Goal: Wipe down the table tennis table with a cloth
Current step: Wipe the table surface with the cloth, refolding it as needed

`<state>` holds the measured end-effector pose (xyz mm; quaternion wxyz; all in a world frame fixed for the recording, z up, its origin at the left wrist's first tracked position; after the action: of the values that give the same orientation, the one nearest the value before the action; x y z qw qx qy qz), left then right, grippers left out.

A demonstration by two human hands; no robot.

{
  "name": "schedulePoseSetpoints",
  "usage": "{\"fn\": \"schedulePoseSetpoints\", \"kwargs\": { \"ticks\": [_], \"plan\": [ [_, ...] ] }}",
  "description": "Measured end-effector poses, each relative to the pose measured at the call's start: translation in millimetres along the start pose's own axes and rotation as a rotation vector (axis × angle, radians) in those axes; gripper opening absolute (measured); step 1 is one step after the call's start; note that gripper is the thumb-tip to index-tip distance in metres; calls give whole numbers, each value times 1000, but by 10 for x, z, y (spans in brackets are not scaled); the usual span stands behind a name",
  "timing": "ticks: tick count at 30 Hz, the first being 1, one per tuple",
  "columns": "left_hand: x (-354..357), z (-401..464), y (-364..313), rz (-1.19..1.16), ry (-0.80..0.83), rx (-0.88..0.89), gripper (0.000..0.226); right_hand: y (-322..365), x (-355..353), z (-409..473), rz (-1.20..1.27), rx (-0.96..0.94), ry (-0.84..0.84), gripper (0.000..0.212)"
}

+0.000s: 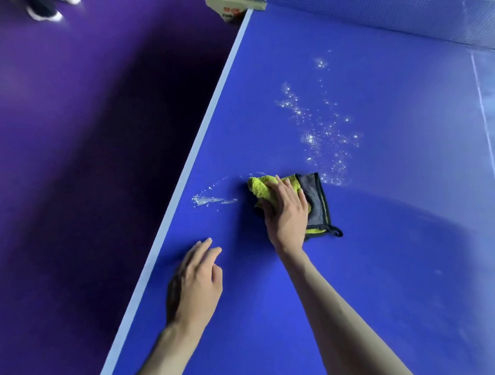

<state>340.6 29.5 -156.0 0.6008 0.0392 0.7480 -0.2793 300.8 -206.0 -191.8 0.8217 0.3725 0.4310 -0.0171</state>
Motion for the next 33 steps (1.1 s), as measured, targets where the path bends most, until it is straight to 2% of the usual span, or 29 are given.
{"fn": "schedulePoseSetpoints", "kwargs": {
  "ticks": [4, 7, 8, 11, 12, 14, 16, 19, 22, 26, 28, 31, 33],
  "plan": [
    [21, -8, 321, 3, 42, 113, 60, 771, 684, 132, 43, -12, 23, 35],
    [142, -37, 427, -19, 115, 79, 59, 1441, 1138, 264, 203, -75, 58, 31],
    [143, -30, 429, -13, 132, 79, 61, 1595, 1282, 339, 331, -32, 75, 28],
    [-4, -48, 343, -91, 107, 188, 57, 1884, 1563, 532, 813, 288, 166, 18],
    [-56, -59, 328, -85, 89, 200, 53, 1935, 1579, 589, 924, 354, 159, 20],
    [-52, -29, 342, -50, 103, 188, 55, 1973, 1483, 696, 987, 390, 110, 24],
    [79, -20, 439, -35, 117, 145, 58, 1911, 1250, 788, 936, 358, 43, 24],
    [159, 6, 436, -83, 57, 111, 53, 1656, 696, 859, 817, 297, -52, 23],
    [182, -14, 401, -89, 45, 116, 50, 1320, 33, 794, 864, 310, -132, 19],
    [146, -25, 391, -71, 42, 82, 51, 1091, -603, 535, 606, 270, -133, 21],
    [159, -34, 355, -40, 49, 100, 52, 988, -527, 353, 471, 268, -119, 34],
    [156, -25, 338, -10, 16, 120, 54, 869, -82, 101, 359, 327, -91, 23],
    [169, -12, 327, 14, -5, 130, 55, 900, 276, 31, 276, 303, -101, 27]
  ]
}}
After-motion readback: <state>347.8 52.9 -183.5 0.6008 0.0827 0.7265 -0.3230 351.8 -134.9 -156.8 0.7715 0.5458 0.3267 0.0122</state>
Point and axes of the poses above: each hand's wrist, its own z-axis towards the middle knuckle, its own x-axis out of the palm, y = z × x, the point moved 5 cm from there along z, towards the middle knuckle, and after that the axes turned 8 degrees about -x, right-handed, at the moved point
